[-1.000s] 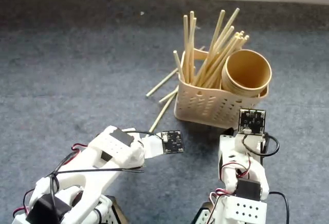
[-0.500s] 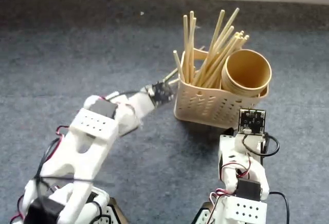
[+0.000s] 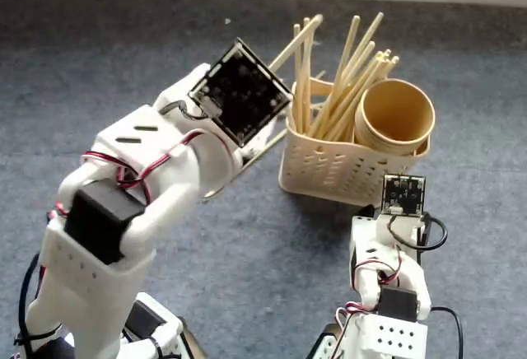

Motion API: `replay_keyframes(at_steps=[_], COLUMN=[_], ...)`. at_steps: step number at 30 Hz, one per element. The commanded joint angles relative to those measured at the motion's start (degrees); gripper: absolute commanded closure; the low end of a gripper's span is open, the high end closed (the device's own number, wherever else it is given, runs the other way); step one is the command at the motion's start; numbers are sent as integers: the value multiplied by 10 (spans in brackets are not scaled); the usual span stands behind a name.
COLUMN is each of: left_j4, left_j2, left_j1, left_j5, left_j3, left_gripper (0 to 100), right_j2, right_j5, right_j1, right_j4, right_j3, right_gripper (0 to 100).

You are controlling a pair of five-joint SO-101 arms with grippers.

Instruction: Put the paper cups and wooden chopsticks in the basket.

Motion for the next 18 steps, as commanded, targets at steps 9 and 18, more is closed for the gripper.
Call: replay_keyframes(at_steps=[9,18], left_j4=[-379,-310], left_j2=[188,294], left_j1=[23,57], left_j5=[159,191], left_j3=[-7,-153], left_gripper=[993,993], right_j2=[1,1], right_j5=[-1,-1], right_j1=[-2,-2], right_j4=[-12,-12], right_j3=[13,13], right_gripper=[663,663])
